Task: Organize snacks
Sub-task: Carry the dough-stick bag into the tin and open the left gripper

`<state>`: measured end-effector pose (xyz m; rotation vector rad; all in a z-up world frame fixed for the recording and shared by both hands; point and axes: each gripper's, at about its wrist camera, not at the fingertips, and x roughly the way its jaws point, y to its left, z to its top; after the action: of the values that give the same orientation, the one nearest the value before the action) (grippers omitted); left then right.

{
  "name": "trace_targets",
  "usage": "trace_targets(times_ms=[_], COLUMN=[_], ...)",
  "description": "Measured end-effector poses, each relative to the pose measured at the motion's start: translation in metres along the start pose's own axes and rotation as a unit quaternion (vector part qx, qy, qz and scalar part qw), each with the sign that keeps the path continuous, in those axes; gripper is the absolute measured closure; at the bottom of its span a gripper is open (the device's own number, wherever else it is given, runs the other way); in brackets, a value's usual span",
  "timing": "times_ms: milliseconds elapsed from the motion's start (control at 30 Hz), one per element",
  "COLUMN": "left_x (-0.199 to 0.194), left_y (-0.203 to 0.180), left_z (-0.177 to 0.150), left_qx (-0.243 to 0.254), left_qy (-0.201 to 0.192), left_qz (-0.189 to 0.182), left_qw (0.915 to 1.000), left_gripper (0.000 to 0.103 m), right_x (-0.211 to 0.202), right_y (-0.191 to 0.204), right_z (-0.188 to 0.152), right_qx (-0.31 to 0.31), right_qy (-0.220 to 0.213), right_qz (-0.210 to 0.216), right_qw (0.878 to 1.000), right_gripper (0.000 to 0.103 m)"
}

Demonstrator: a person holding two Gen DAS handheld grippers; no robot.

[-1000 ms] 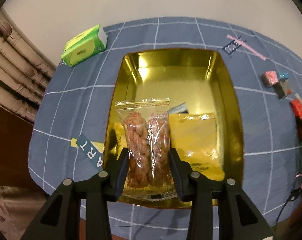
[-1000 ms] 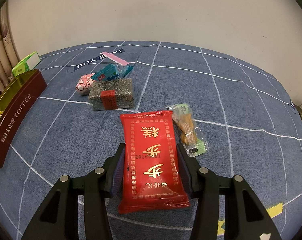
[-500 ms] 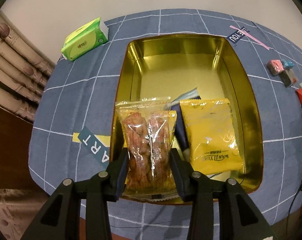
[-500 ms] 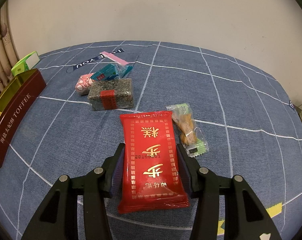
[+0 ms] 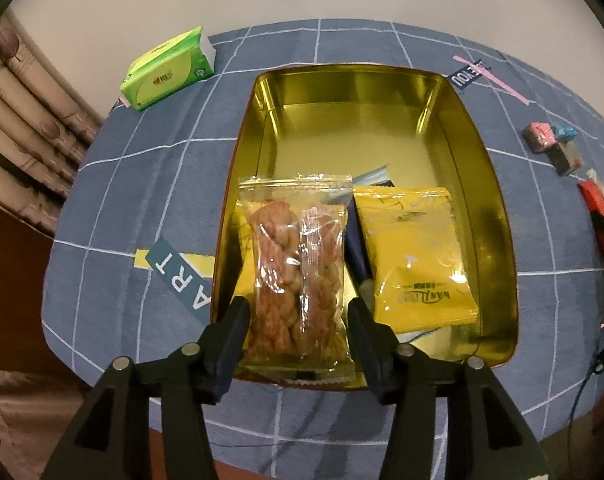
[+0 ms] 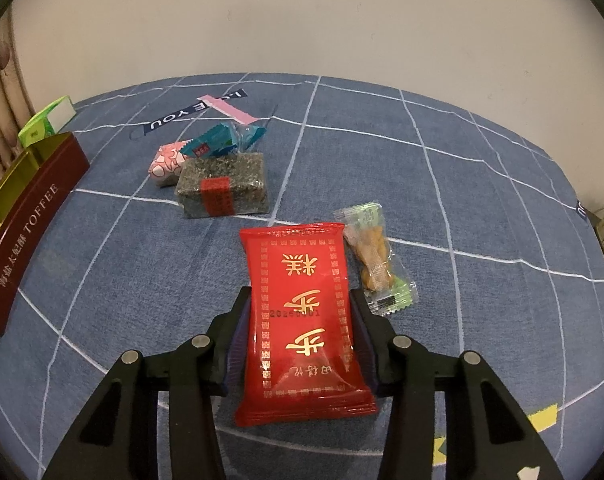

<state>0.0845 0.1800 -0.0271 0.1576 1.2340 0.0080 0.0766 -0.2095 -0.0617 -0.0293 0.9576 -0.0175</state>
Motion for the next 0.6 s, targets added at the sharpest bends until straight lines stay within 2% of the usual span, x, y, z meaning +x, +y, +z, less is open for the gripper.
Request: trace_targets(times_ms=[200,400,600], left_x=[-0.010,-0.027,-0.042], left_y=[0.004,0.001,0.007], left_z=[-0.006,-0.013,-0.021], left_qx=[-0.016,-0.012,-0.029], left_qy=[-0.016,-0.058,-0.096], left_qz=[-0.022,-0.010,-0.010], left_qw=[0.9995,0.9982,0.9949], left_gripper=[0.050,0.049,0.049], right_x=[-0.002,-0.010,-0.032], right_y=[0.006,0.014,0.023], right_z=[0.002,0.001,0.008], right_qx=[0.006,0.019,0.049], right_qy=[0.011,0.019,0.009], right_qz=[-0.023,-0.030,-0.017], right_qw=[1.000,0.999,0.999], right_gripper=[0.061,0.061,0.061])
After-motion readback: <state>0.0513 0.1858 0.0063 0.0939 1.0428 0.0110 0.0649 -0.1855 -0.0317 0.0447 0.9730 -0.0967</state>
